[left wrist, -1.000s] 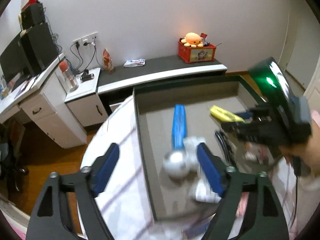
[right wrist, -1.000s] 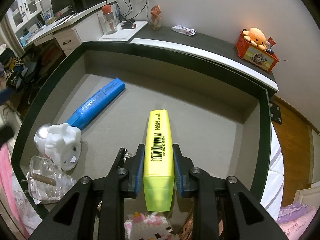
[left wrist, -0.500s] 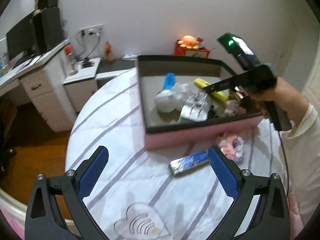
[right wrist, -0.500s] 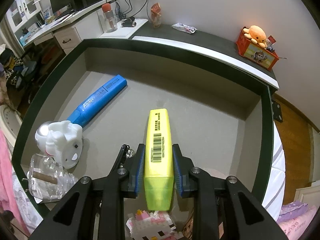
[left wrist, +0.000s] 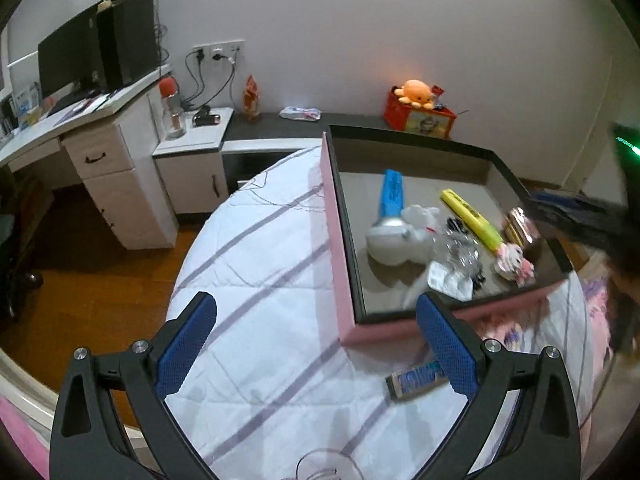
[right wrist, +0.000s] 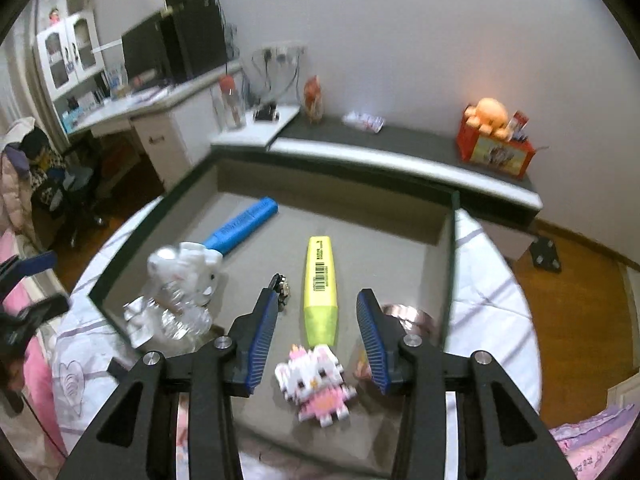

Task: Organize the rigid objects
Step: 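Withdraw both tools from the box toward the pixel-block donut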

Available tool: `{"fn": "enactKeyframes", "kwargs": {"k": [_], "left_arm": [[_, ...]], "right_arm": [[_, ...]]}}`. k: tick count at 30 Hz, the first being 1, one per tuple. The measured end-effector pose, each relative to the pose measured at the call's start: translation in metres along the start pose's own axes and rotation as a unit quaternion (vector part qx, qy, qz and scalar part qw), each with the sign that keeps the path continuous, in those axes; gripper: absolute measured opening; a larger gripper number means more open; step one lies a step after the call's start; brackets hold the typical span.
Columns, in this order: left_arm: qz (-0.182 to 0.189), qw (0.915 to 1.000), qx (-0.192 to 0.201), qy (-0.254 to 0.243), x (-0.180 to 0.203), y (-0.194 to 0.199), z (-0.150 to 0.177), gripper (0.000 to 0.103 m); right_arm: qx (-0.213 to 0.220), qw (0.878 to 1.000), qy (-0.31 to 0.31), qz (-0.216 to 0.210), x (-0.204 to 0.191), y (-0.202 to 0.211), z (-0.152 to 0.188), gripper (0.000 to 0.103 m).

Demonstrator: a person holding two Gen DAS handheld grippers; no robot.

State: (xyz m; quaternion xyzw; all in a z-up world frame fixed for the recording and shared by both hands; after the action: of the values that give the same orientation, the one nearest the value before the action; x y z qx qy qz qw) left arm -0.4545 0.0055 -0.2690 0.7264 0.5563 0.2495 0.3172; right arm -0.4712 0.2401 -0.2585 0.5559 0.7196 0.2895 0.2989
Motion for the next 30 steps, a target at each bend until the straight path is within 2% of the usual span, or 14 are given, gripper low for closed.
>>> {"fn": "enactKeyframes", "kwargs": {"k": [2, 5, 9, 13, 19, 24, 28, 30], "left_arm": [[-0.009, 0.9999, -0.006, -0.008, 0.003, -0.007, -0.003, 0.100], [-0.011, 0.9995, -0.022, -0.020, 0.010, -0.019, -0.006, 0.093], [-0.018, 0.9986, -0.038, -0.030, 0.015, -0.027, -0.005, 0.090], [-0.027, 0.9982, -0.041, -0.035, 0.015, -0.026, -0.004, 0.090], [-0.030, 0.9976, -0.050, -0.039, 0.015, -0.028, -0.002, 0.090], [-0.017, 0.9979, -0.042, -0.045, 0.017, -0.016, 0.001, 0.091], [-0.027, 0.9976, -0.039, -0.050, 0.014, -0.010, 0.001, 0.091], [-0.015, 0.9981, -0.034, -0.048, 0.014, -0.005, 0.002, 0.091]], "right_arm": [[0.024, 1.000, 0.001, 0.003, -0.003, 0.018, 0.011, 0.043], [0.047, 0.999, -0.008, 0.002, -0.008, 0.038, 0.031, 0.043], [0.063, 0.998, -0.026, 0.001, -0.008, 0.051, 0.058, 0.043], [0.072, 0.996, -0.055, 0.010, -0.001, 0.056, 0.079, 0.050], [0.061, 0.995, -0.073, 0.005, -0.002, 0.055, 0.108, 0.060], [0.042, 0.997, -0.068, -0.010, -0.021, 0.043, 0.125, 0.061], [0.026, 0.998, -0.059, -0.028, -0.041, 0.031, 0.129, 0.061], [0.018, 0.998, -0.055, -0.032, -0.051, 0.024, 0.129, 0.061]]}}
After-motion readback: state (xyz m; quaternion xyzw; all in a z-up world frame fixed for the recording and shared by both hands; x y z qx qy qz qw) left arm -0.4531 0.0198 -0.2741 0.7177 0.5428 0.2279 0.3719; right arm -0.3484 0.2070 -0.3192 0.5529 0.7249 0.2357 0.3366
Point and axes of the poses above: each gripper's, at about its wrist camera, not at the fingertips, and y roughly against the way its jaws point, x to its right, z to its underside, the point moved 8 cm from there along -y, roughly the way its jaws point, and after that the axes turned 6 degrees about -y, right-handed, at the moved point
